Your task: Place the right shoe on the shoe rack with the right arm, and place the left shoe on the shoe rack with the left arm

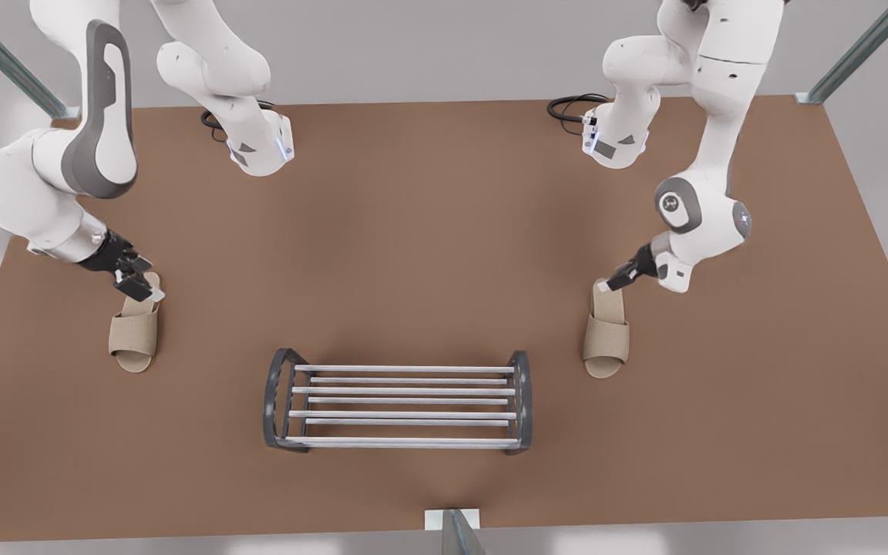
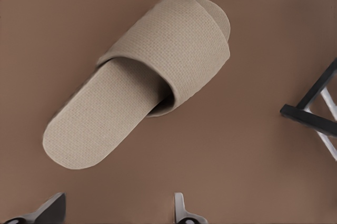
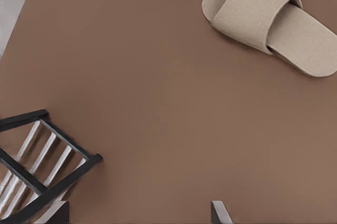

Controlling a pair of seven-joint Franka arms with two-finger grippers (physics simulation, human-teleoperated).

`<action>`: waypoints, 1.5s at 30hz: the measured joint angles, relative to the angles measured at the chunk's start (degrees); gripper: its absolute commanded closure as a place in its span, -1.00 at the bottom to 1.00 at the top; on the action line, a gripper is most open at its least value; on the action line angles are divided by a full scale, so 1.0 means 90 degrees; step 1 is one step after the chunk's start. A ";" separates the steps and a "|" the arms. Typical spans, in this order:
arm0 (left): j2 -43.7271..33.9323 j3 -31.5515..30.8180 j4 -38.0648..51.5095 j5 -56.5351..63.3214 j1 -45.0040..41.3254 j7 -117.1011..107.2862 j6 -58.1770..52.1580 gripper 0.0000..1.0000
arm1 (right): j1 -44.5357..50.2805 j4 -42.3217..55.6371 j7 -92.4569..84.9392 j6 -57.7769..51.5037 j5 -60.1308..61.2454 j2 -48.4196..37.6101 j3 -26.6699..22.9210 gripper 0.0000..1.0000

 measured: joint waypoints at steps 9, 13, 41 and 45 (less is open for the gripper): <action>-0.0058 0.0839 -0.0594 -0.5349 0.0000 0.2404 0.1005 -1.00 | -0.0146 -0.1653 0.0449 0.2894 0.1149 0.0044 -0.0161 -1.00; -0.0208 0.0668 -0.0927 -0.8177 -0.0521 0.3992 0.1447 -1.00 | -0.0018 -0.1941 -0.0509 0.3829 0.4352 0.0473 -0.0160 -1.00; 0.0672 0.0006 0.0079 -1.2352 -0.0364 1.1221 0.1395 -1.00 | -0.1511 -0.1819 -1.2874 0.2702 1.0841 0.2538 -0.1019 -1.00; 0.1072 -0.0003 0.0435 -1.2616 -0.0365 1.1543 0.1370 -1.00 | -0.1767 -0.2242 -1.3990 0.1994 1.0977 0.2280 -0.1020 -1.00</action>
